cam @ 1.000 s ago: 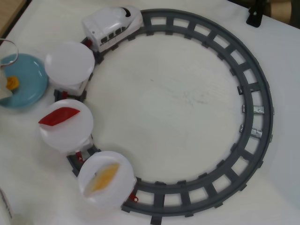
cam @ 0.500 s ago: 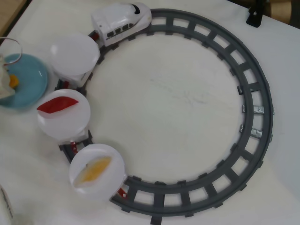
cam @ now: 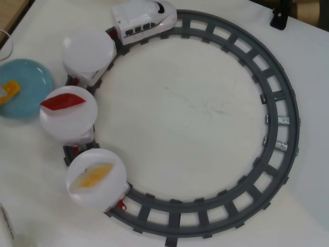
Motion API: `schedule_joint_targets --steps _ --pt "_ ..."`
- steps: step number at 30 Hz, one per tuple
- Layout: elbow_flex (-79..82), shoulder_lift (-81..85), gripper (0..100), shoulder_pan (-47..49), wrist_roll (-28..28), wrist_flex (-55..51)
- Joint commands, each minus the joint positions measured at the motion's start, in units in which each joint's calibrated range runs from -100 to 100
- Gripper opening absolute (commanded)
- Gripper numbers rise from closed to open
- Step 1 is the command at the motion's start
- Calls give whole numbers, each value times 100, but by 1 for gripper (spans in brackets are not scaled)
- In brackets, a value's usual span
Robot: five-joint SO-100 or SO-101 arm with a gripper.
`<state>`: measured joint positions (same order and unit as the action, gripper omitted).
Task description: Pick up the sushi from the Shinkansen and put it on the blue dish
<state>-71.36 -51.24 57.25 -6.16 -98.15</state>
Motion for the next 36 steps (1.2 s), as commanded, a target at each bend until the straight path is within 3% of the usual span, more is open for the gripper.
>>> schedule_joint_targets --steps 1,10,27,36 --pt "-348 185 25 -127 9 -108" --pt "833 1271 8 -127 35 -108" --pt "4215 4191 3 -303 30 -83" --pt "6848 5618 3 -329 72 1047"
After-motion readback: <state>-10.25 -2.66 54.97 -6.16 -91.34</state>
